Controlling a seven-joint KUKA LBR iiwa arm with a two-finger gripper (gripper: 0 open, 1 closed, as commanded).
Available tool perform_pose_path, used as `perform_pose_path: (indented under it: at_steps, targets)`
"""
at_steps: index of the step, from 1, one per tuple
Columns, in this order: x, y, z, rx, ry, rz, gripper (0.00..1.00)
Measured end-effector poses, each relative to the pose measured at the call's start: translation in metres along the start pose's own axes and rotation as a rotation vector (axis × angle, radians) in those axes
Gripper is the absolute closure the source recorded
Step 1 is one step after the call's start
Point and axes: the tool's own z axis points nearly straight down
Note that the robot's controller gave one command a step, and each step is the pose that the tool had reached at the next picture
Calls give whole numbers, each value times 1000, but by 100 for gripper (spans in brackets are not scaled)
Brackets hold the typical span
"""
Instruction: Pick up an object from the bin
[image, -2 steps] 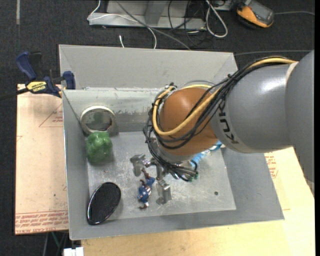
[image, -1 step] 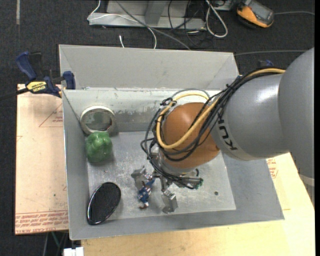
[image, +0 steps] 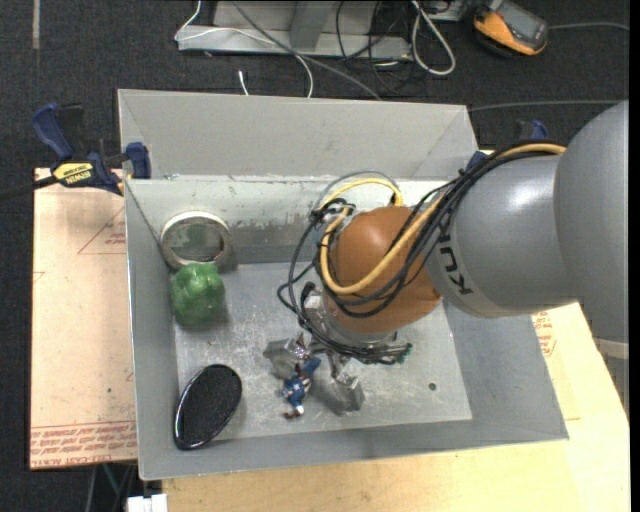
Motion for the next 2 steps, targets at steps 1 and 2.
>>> perform_pose_path:
  at_steps: [1,2]
  targets:
    - [-23,6,-1,-4,4,-125,100]
    - [-23,6,-1,-4,4,-125,100]
